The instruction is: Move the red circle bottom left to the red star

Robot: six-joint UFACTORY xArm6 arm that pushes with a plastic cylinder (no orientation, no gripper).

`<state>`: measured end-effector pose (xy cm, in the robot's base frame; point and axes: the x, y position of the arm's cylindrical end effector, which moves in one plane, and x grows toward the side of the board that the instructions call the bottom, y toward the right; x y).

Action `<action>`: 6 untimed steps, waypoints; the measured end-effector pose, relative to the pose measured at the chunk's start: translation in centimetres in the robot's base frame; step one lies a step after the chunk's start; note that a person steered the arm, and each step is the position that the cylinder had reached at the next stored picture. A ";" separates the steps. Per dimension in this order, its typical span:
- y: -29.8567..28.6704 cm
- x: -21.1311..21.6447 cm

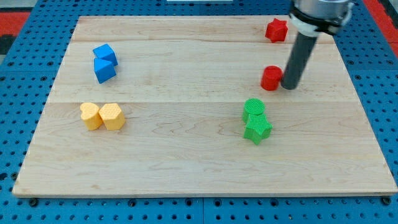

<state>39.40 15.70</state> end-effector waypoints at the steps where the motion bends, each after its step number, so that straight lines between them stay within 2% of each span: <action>1: -0.3 -1.2; 2: -1.6 2.6; 3: -5.5 -1.4; 4: -0.8 -7.1; 5: 1.8 -9.1; 6: -2.1 -6.9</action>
